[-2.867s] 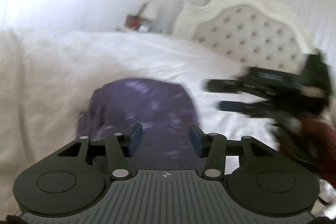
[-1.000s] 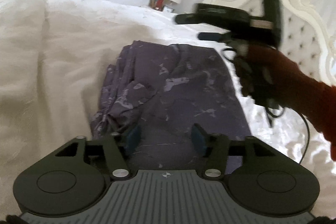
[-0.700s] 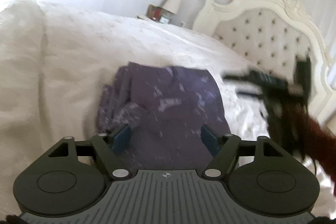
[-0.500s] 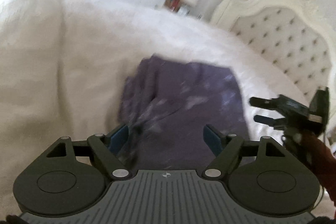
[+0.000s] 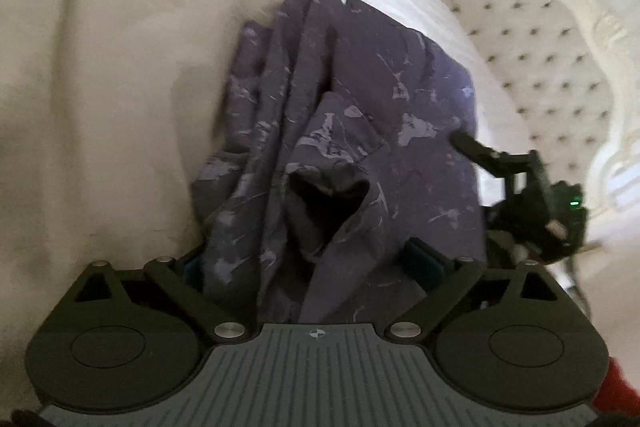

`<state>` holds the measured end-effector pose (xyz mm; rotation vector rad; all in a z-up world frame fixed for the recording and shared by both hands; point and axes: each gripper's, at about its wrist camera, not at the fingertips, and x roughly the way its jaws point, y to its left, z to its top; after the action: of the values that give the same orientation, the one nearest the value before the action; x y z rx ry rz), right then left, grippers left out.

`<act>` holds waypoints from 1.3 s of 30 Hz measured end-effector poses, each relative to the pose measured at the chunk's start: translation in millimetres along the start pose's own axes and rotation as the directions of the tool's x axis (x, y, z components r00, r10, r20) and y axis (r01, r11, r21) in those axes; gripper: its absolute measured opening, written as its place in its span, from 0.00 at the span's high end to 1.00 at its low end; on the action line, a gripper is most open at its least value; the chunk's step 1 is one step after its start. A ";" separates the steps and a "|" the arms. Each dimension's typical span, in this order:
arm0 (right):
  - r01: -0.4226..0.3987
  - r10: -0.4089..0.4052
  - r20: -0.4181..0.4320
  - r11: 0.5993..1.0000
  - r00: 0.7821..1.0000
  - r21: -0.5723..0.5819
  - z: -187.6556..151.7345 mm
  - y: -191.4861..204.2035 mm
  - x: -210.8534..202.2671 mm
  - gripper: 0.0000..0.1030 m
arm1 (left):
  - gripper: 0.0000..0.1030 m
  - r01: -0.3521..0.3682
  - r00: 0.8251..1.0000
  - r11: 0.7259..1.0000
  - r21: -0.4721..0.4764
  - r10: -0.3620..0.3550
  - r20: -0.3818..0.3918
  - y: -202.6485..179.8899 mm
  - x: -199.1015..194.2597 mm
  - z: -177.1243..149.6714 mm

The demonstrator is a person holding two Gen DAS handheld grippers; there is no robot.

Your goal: Fold large clothes

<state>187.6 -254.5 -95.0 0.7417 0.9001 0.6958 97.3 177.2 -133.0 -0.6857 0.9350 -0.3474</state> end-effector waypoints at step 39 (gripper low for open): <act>0.483 -0.501 0.329 0.864 0.801 0.141 69.0 -141.5 -222.2 0.15 | 0.10 0.114 0.980 0.881 0.459 -0.023 -0.198 -269.1 315.7 9.1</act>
<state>178.7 -526.5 -84.7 0.6125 0.7307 0.0648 285.6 -192.4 -143.0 -0.2407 0.9580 -0.6865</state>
